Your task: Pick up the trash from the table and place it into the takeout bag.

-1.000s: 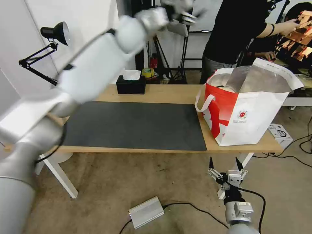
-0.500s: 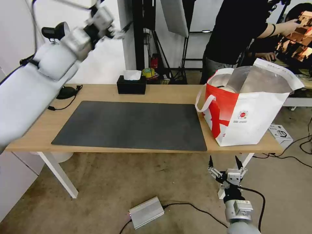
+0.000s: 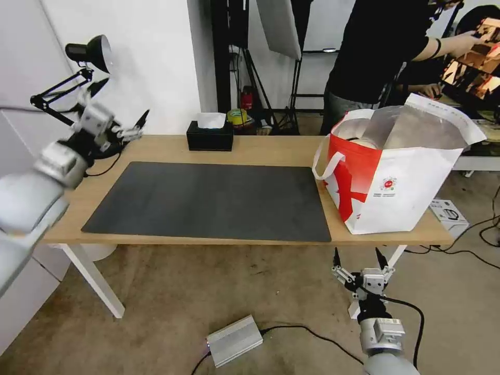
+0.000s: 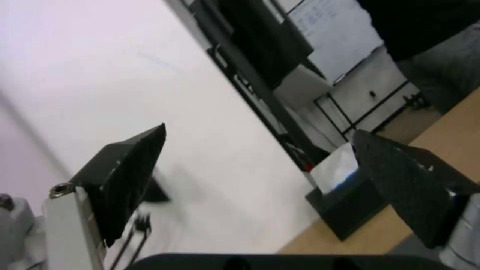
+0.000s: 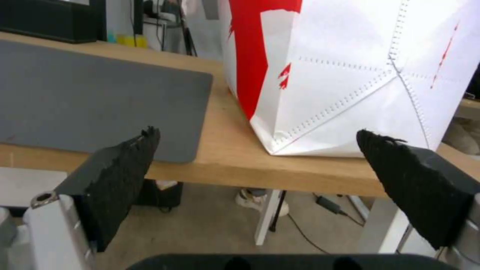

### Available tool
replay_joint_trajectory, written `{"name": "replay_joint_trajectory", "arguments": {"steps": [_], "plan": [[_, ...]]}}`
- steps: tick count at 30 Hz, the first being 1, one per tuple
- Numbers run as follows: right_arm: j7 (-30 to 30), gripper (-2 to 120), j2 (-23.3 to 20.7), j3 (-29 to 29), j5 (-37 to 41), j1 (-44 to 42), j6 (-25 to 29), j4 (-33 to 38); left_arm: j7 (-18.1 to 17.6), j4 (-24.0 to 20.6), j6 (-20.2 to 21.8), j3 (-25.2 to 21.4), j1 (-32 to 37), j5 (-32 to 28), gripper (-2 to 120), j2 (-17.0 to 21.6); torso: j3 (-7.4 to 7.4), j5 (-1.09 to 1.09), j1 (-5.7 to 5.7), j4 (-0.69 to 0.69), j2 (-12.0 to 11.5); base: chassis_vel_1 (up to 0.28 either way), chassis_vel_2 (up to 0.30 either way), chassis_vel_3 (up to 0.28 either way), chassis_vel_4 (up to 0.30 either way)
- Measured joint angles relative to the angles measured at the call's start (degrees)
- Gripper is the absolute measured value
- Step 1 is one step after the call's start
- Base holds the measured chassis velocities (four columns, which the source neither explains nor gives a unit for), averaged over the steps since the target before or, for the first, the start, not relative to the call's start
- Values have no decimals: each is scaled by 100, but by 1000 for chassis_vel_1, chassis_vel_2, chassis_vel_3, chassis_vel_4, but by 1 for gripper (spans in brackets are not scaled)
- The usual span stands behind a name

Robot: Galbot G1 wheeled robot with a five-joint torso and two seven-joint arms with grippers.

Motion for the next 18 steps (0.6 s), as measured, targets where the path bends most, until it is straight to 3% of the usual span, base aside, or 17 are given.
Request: {"name": "replay_joint_trajectory", "arguments": {"steps": [6, 8, 9, 14, 18], "plan": [[2, 100, -28, 24, 10, -16, 3, 38, -204, -487, 16, -701, 1165, 128, 100, -671, 0, 3, 1, -3, 0, 0, 0, 0, 0], [4, 100, -38, 25, 13, -14, 3, 50, -282, -709, 44, -890, 1682, 188, 100, -1003, 1, -1, 1, -1, 0, 0, 0, 0, 0], [3, 100, -43, 25, 13, -10, 4, 55, -389, -889, 52, -1013, 2110, 299, 100, -1343, 0, -1, 0, 0, 0, 0, 0, 0, 0], [4, 100, -59, 11, 13, -6, 4, 48, -661, -1245, -83, -1074, 3019, 584, 100, -2183, 0, 2, 0, 0, 0, 0, 0, 0, 0], [3, 100, -62, 9, 9, 2, 4, 33, -856, -1419, -145, -982, 3319, 703, 100, -2543, 0, 2, 0, -1, 0, 0, 0, 0, 0]]}}
